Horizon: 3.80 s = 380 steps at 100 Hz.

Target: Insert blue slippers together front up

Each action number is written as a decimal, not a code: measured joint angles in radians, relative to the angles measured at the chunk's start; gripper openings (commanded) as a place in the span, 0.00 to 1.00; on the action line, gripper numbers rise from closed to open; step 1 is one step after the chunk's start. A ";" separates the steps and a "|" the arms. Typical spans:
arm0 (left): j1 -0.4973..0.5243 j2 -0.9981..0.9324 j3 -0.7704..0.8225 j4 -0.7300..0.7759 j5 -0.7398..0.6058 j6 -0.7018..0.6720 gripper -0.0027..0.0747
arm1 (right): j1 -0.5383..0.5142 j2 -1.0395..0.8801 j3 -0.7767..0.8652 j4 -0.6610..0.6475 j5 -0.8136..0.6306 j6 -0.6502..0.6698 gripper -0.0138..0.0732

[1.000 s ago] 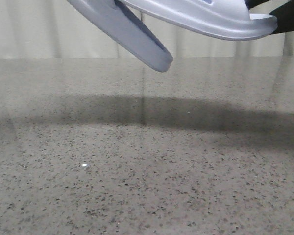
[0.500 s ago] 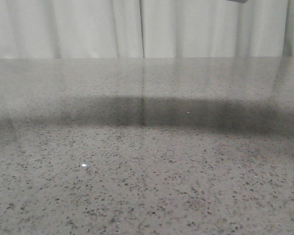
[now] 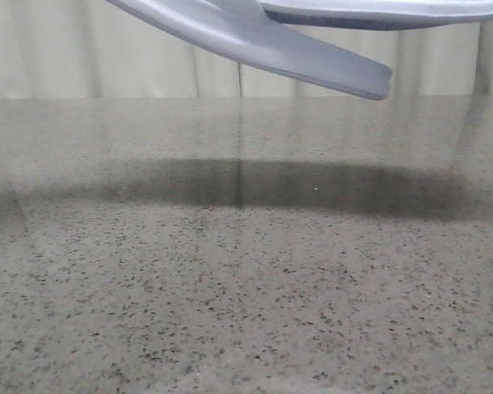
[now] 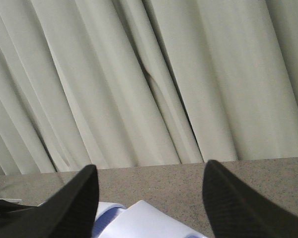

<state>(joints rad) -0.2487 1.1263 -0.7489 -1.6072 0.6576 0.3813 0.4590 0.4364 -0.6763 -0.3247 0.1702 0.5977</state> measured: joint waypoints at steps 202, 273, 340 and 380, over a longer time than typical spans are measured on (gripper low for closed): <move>-0.002 0.255 0.000 0.051 -0.141 0.198 0.42 | 0.000 0.000 0.000 -0.004 0.051 0.000 0.62; -0.002 0.140 0.000 0.427 -0.473 0.198 0.42 | 0.000 0.000 0.000 -0.101 0.105 -0.002 0.62; -0.002 -0.498 0.225 0.774 -0.606 0.198 0.42 | 0.000 0.056 0.080 -0.420 0.174 -0.004 0.62; -0.002 -0.793 0.477 0.775 -0.611 0.198 0.42 | 0.000 0.023 0.239 -0.430 0.110 0.041 0.61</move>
<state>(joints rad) -0.2510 0.3336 -0.2718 -0.8320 0.0469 0.5790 0.4590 0.4598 -0.4372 -0.7545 0.2807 0.6386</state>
